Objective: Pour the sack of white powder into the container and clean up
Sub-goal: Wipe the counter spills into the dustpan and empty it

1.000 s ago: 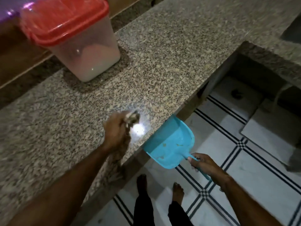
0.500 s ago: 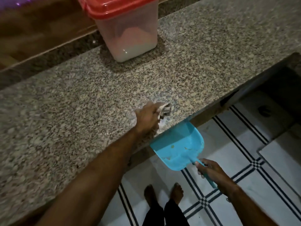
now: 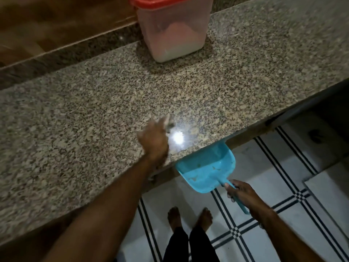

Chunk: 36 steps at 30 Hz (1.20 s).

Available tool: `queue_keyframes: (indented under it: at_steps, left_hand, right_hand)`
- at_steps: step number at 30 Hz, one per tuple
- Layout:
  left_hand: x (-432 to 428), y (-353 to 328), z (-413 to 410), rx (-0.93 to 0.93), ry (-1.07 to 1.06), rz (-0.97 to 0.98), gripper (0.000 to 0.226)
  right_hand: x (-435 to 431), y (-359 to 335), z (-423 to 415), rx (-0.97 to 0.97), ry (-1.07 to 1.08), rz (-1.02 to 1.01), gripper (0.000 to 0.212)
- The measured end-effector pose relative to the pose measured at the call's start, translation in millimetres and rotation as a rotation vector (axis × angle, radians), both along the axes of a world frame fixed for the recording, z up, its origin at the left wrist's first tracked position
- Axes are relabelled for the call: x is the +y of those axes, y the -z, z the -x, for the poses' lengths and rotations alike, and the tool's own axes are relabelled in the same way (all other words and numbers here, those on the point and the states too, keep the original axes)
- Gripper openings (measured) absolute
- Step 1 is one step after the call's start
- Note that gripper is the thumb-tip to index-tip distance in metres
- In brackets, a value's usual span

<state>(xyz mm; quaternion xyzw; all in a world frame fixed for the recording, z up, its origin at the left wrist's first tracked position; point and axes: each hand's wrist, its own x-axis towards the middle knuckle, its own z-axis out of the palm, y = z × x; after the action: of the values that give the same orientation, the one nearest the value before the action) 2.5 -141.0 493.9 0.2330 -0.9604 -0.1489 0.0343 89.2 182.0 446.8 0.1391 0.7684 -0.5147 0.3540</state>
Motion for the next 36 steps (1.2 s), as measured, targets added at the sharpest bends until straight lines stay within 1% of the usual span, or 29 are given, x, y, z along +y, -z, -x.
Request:
queue_keyframes:
  at_steps: [2,4,6,7,8,10,11,12,13,14,15,16,18,19,21,23,25,28,31,33,34,36]
  left_hand:
    - [33,-2,10,-0.037,0.154,-0.092,0.040]
    - [32,-12,17,-0.036,0.201,-0.163,0.040]
    - [7,-22,12,0.048,0.085,-0.208,0.031]
    - [-28,-2,4,0.033,0.074,-0.165,0.029]
    - [-66,21,-5,0.021,0.002,-0.066,0.032]
    - [-139,52,-28,-0.010,-0.214,-0.096,0.045]
    - [-166,58,-44,-0.065,-0.316,-0.094,0.049]
    - [-173,59,-54,-0.065,-0.334,-0.073,0.049]
    - [-162,44,-62,-0.119,-0.361,-0.079,0.054]
    - [-142,35,-67,-0.152,-0.343,-0.063,0.061]
    - [-120,18,-65,-0.143,-0.347,-0.037,0.063]
    - [-89,0,-59,-0.146,-0.390,0.014,0.058]
    - [-39,12,-38,-0.121,-0.326,0.138,0.048]
    - [-11,10,-29,-0.105,-0.254,0.099,0.048]
    - [36,7,-12,-0.055,-0.088,0.038,0.056]
    - [56,4,-6,-0.065,0.028,-0.047,0.061]
    - [42,3,-3,-0.042,-0.022,-0.097,0.053]
    - [-22,-7,-27,0.010,-0.228,-0.006,0.034]
    - [-94,-6,-85,-0.080,-0.414,0.102,0.022]
    - [-105,-7,-118,-0.192,-0.503,0.154,0.021]
    - [-96,-7,-126,-0.217,-0.529,0.173,0.021]
    - [-65,-1,-127,-0.227,-0.503,0.190,0.023]
  right_hand:
    - [-2,-1,-5,-0.015,-0.024,0.009,0.023]
    - [-3,-5,-7,-0.011,-0.038,0.013,0.025]
    - [-1,-11,-7,-0.006,-0.017,0.026,0.023]
    - [0,-12,-7,-0.002,-0.006,0.031,0.021]
    - [1,-13,-6,0.002,0.000,0.029,0.021]
    - [1,-15,-4,0.005,0.009,0.014,0.019]
    - [0,-15,-3,0.003,0.010,0.012,0.019]
    - [0,-14,-2,0.003,0.012,0.013,0.020]
    - [0,-12,0,0.005,0.015,0.014,0.021]
    - [-1,-11,0,0.006,0.014,0.012,0.021]
    - [-3,-10,0,0.004,0.008,0.009,0.022]
    - [-4,-9,-1,0.000,0.003,0.004,0.022]
    - [-6,-9,-3,-0.003,-0.005,-0.017,0.022]
    - [-7,-8,-4,-0.003,-0.020,-0.033,0.023]
    - [-7,-9,-4,-0.002,-0.054,-0.052,0.024]
    - [-3,-12,-2,0.003,-0.076,-0.046,0.025]
    - [2,-13,3,0.022,-0.068,-0.034,0.023]
    - [15,-12,10,0.053,-0.091,-0.016,0.023]
    - [28,-3,23,0.057,-0.141,0.012,0.029]
    - [33,4,31,0.049,-0.172,0.030,0.031]
    - [37,8,36,0.046,-0.186,0.040,0.032]
    - [47,12,44,0.029,-0.216,0.057,0.032]
